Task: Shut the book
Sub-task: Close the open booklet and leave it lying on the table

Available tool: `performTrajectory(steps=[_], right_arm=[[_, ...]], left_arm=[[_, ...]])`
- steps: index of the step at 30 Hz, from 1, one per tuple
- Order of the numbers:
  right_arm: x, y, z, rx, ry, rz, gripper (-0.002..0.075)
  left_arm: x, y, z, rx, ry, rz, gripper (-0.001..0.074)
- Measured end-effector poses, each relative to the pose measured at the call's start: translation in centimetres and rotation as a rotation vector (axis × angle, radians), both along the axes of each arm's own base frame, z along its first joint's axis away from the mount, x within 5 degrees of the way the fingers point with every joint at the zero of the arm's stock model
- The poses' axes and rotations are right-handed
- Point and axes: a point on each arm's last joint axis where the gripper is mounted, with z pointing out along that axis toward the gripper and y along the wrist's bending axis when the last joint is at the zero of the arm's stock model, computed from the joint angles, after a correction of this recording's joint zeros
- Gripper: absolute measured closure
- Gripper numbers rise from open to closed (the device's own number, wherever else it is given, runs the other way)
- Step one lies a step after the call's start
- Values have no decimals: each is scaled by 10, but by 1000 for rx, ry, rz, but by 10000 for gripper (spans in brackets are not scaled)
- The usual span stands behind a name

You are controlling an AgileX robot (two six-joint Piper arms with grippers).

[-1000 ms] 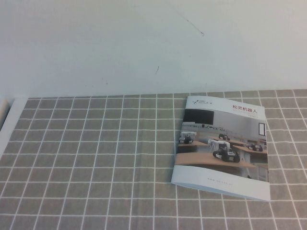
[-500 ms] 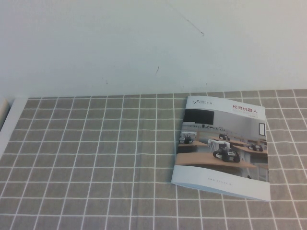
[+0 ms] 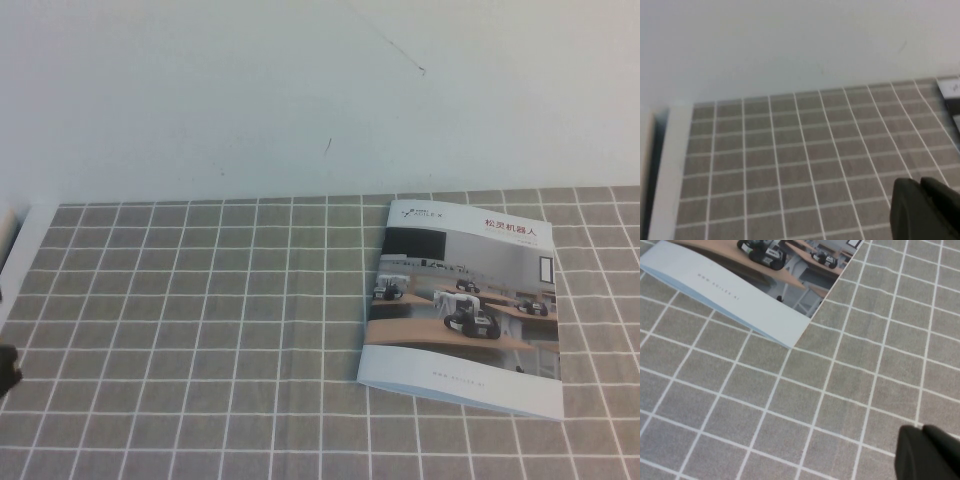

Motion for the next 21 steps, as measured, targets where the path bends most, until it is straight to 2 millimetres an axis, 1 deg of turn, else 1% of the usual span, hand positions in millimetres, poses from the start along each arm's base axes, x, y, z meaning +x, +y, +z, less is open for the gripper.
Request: performTrajectory(steps=[3,5,9,12,15,17,19,20,21], right_arm=[[0,0,0,0,0,0,729],[0,0,0,0,0,0,729],[0,0,0,0,0,0,729],[0,0,0,0,0,0,729],[0,0,0,0,0,0,729],[0,0,0,0,0,0,729],[0,0,0,2,0,0,729],[0,0,0,1,0,0,729],[0,0,0,1,0,0,729]], left_arm=[[-3,-4,-12,2,96,-47,736],[-4,-3,-17,29,127,-56,736],[-9,-2,-21,174,142,-83,736],[-18,-3,-23,193,108,-94,736],[-32,-3,-22,192,1,-66,736],[-39,-1,-27,192,-57,-40,736],[-49,1,-38,196,-117,-13,736],[-51,1,-41,199,-128,-7,736],[-57,2,-50,206,-156,6,736]])
